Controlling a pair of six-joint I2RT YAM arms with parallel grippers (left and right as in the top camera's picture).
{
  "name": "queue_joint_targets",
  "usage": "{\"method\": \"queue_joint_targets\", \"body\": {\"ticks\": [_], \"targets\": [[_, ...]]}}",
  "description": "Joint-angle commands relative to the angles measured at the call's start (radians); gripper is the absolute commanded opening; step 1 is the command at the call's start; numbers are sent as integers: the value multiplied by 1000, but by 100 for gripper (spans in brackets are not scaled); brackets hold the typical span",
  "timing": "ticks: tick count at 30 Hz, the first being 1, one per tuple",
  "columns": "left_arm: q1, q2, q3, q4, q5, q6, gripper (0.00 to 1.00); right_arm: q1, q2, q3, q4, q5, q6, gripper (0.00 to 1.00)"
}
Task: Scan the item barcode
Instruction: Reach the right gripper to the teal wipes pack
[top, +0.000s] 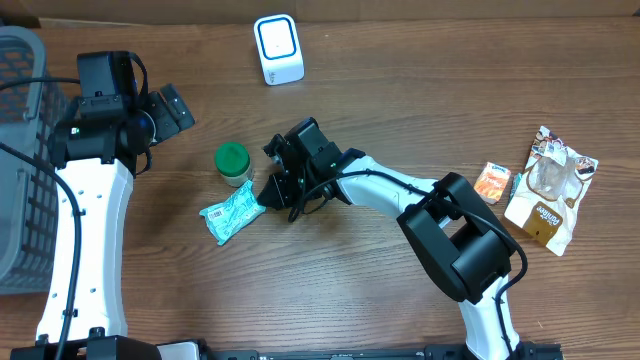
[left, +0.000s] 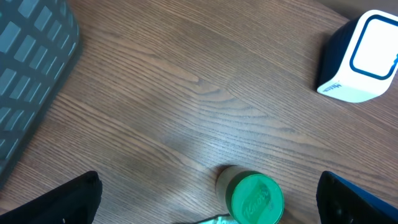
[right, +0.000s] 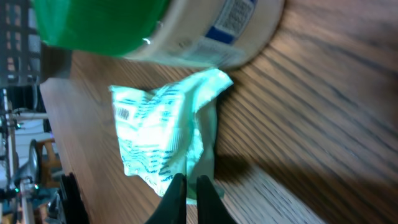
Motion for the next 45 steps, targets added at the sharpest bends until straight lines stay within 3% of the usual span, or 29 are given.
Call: {"method": "queue_joint_targets", "body": {"ticks": [1,7,10,13,16,18,24,30,36,45], "targets": [[3,8,-1,3,-13,26,100,-41,-25,10,-34,6,0,4],[3,8,-1,3,-13,26,100,-89,-97,11,-82,16,-40,5],[3,8,-1,3,-13,26,99,-72,-98,11,-60,14,-78,38],[3,8,-1,3,-13,26,99,-21,-96,10,-22,65,-118,64],[3,8,-1,3,-13,26,100,48,-92,10,13,217,-118,78],[3,8,-1,3,-13,26,100,100,-80,10,37,322,-117,81],[3,8,-1,3,-13,26,100,188,-32,10,62,499,-112,72],[3,8,-1,3,-13,26,100,184,-6,10,67,508,-71,41],[3,8,-1,3,-13,26,99,171,-7,11,44,508,-48,4],[3,8,-1,3,-13,26,100,113,-141,67,-186,587,-1,4]]}}
